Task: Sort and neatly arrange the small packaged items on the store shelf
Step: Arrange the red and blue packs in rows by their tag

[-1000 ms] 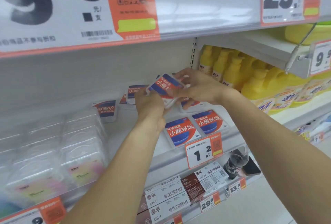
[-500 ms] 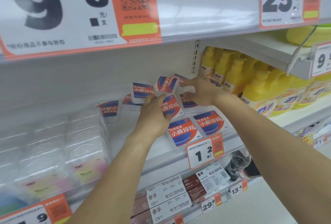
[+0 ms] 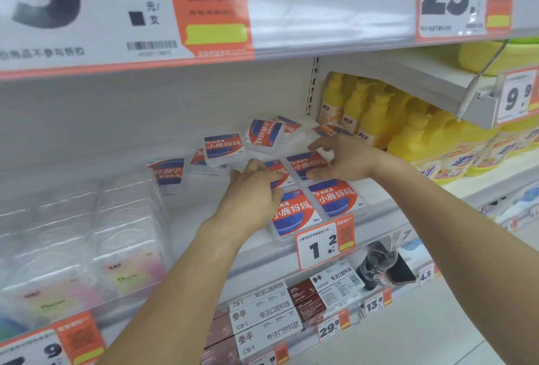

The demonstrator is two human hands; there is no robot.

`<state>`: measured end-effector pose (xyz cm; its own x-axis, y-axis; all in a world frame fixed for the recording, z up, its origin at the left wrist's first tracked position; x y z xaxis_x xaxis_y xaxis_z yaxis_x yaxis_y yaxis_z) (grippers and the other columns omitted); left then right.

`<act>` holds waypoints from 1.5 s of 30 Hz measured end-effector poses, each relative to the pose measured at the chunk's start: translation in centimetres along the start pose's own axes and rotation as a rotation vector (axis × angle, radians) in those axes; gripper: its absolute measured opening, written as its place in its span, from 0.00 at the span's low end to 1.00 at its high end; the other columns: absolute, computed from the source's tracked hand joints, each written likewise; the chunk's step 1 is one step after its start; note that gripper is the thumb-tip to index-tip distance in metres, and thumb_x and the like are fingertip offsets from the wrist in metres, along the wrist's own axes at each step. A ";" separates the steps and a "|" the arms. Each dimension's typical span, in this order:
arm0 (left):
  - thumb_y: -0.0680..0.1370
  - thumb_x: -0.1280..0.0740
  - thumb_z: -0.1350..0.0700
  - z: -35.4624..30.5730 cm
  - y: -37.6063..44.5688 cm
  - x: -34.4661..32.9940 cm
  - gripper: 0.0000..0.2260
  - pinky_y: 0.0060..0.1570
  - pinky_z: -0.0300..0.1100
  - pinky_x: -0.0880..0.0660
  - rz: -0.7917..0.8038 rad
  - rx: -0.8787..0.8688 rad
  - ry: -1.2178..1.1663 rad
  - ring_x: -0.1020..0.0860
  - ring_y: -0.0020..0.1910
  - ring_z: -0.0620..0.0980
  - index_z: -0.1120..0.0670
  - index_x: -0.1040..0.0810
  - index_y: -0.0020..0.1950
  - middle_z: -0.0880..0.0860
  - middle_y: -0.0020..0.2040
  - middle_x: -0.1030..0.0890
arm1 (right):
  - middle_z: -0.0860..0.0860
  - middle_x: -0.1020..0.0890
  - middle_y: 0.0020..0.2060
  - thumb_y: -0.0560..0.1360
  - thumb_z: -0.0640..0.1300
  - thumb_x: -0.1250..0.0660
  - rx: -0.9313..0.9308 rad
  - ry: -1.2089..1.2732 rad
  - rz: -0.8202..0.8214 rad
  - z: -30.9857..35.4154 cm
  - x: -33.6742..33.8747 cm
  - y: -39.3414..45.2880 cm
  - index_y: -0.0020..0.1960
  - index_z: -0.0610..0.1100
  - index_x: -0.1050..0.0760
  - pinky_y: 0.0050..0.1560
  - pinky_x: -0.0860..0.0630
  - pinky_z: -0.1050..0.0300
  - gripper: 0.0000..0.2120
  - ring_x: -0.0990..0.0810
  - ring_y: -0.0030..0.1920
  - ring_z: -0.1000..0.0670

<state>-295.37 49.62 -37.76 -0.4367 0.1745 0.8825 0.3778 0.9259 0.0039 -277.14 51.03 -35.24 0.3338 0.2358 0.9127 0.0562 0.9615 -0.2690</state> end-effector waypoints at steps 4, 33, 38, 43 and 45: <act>0.80 0.38 0.47 0.2 -0.2 -0.2 0.20 0.59 0.48 0.23 0.011 0.004 0.002 0.33 0.67 0.50 0.45 0.32 0.73 0.50 0.69 0.35 | 0.50 0.21 0.60 0.72 0.58 0.28 -0.118 0.094 0.124 -1.4 -0.7 -1.1 0.75 0.54 0.38 0.52 0.17 0.50 0.36 0.16 0.51 0.48; 0.80 0.37 0.48 -1.0 0.5 8.3 0.15 0.48 0.41 0.30 -0.118 0.107 0.145 0.24 0.57 0.53 0.53 0.26 0.64 0.53 0.62 0.23 | 0.40 0.18 0.52 0.83 0.42 0.42 -0.038 -0.140 -0.539 -3.4 3.7 4.0 0.65 0.42 0.25 0.40 0.25 0.53 0.13 0.19 0.47 0.40; 0.74 0.29 0.46 0.4 4.1 8.3 0.29 0.55 0.45 0.28 0.082 0.149 0.299 0.26 0.61 0.55 0.51 0.34 0.71 0.54 0.67 0.27 | 0.45 0.16 0.53 0.82 0.44 0.40 0.205 0.017 -0.526 -0.1 3.2 0.4 0.55 0.45 0.20 0.42 0.25 0.56 0.10 0.20 0.46 0.46; 0.69 0.23 0.48 3.5 6.2 7.1 0.40 0.56 0.46 0.28 0.268 0.164 0.398 0.26 0.61 0.55 0.49 0.42 0.75 0.52 0.68 0.28 | 0.49 0.23 0.65 0.78 0.59 0.37 0.192 0.158 -0.371 1.1 1.2 -0.4 0.60 0.50 0.23 0.44 0.28 0.58 0.16 0.22 0.57 0.46; 0.69 0.23 0.52 3.9 6.5 7.4 0.39 0.55 0.45 0.26 0.223 0.135 0.430 0.24 0.58 0.55 0.51 0.40 0.74 0.53 0.66 0.26 | 0.50 0.24 0.66 0.74 0.62 0.32 0.126 0.163 -0.327 1.0 0.6 0.2 0.65 0.52 0.29 0.42 0.23 0.58 0.24 0.20 0.55 0.46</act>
<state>-299.31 58.27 -33.04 0.0292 0.2455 0.9689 0.3018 0.9220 -0.2427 -277.85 51.51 -34.49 0.4629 -0.1014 0.8806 0.0712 0.9945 0.0771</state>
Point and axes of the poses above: each hand's wrist, its own y-axis towards the middle knuckle, its own x-axis out of the back of the hand, z = x × y, the point moved 7 cm from there along y, towards the middle knuckle
